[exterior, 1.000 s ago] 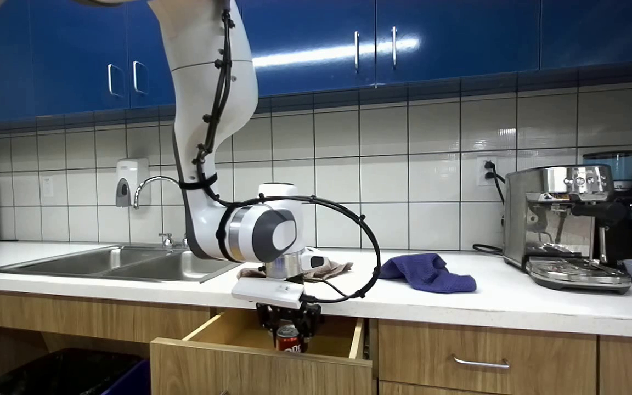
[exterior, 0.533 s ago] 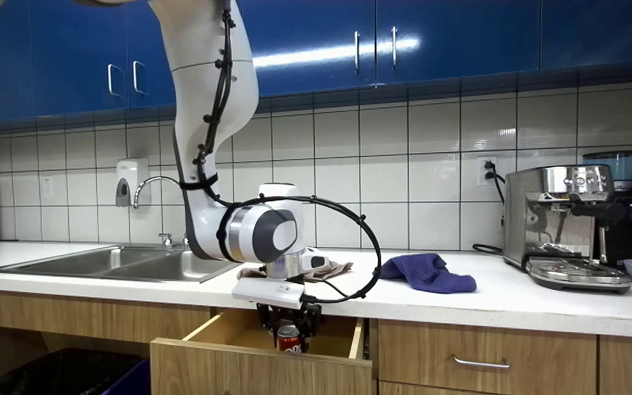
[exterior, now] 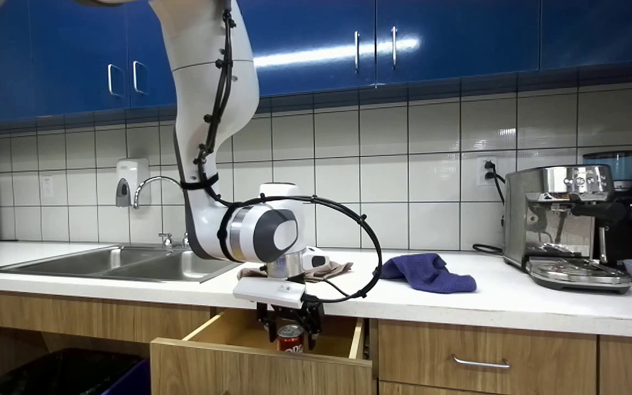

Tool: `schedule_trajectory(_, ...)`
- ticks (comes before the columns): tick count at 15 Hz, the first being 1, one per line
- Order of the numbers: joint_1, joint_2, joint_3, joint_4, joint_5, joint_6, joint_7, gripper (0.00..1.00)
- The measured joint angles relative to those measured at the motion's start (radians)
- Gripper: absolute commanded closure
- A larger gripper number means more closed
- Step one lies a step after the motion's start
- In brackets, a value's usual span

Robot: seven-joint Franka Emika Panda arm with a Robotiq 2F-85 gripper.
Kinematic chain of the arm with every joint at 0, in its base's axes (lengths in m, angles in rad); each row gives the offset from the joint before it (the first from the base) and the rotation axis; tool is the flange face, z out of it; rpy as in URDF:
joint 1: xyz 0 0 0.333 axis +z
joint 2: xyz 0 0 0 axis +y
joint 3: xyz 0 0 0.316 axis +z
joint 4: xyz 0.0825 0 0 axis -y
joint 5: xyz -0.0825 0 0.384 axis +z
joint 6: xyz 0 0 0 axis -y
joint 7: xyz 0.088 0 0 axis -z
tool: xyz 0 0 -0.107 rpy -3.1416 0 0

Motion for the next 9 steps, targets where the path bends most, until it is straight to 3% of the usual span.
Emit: schedule_trajectory(9, -0.044, -0.021, 0.043, -0.004, 0.001, 0.000, 0.000, 0.00)
